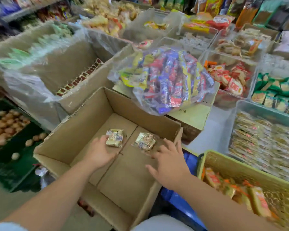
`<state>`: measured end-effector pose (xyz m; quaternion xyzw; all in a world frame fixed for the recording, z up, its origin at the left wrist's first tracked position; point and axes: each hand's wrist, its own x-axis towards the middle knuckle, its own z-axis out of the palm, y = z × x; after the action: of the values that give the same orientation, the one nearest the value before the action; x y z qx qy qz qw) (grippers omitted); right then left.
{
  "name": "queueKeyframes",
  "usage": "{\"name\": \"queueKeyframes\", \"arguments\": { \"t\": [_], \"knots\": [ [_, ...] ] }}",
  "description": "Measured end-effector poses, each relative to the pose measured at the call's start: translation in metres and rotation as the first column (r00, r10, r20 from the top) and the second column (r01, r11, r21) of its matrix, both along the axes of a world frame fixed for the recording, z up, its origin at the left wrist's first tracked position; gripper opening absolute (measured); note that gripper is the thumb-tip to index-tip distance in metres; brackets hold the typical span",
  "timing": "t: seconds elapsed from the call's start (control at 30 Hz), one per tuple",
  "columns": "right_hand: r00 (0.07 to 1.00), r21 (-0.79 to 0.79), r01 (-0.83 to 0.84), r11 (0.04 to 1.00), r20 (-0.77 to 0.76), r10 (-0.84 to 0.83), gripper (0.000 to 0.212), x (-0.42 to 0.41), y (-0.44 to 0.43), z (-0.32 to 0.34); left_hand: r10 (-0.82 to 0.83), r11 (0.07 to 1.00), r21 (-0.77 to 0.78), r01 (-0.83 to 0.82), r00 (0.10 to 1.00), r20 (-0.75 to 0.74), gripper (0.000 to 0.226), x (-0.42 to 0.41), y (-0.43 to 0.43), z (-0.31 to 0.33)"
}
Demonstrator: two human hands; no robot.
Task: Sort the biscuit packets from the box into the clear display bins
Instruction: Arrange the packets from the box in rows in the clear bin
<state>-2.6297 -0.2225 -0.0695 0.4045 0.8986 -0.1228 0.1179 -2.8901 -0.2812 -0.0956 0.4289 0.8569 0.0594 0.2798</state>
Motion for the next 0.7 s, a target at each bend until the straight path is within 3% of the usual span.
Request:
{"name": "queueKeyframes", "arguments": {
  "t": [0.13, 0.3, 0.47, 0.63, 0.7],
  "knots": [
    [0.997, 0.0, 0.043, 0.999, 0.06, -0.043, 0.061, -0.002, -0.002, 0.0, -0.221, 0.972, -0.102, 0.214, 0.973, -0.072, 0.087, -0.028, 0.038, -0.022],
    [0.993, -0.004, 0.08, 0.997, 0.086, -0.08, 0.066, -0.004, -0.002, -0.001, -0.458, 0.878, -0.237, 0.415, 0.873, -0.168, 0.108, -0.046, 0.076, -0.061],
    [0.993, -0.006, 0.104, 0.995, 0.057, -0.103, 0.065, -0.003, -0.003, -0.003, -0.534, 0.832, -0.287, 0.476, 0.827, -0.175, 0.098, -0.053, 0.089, -0.091],
    [0.99, -0.027, 0.136, 0.99, 0.028, -0.135, 0.062, -0.004, -0.004, -0.005, -0.606, 0.795, -0.155, 0.586, 0.754, -0.254, 0.092, -0.045, 0.099, -0.082],
    [0.989, -0.036, 0.146, 0.989, 0.022, -0.145, 0.063, -0.004, -0.004, -0.005, -0.677, 0.718, -0.043, 0.694, 0.684, -0.27, 0.085, -0.03, 0.11, -0.075]
  ]
}}
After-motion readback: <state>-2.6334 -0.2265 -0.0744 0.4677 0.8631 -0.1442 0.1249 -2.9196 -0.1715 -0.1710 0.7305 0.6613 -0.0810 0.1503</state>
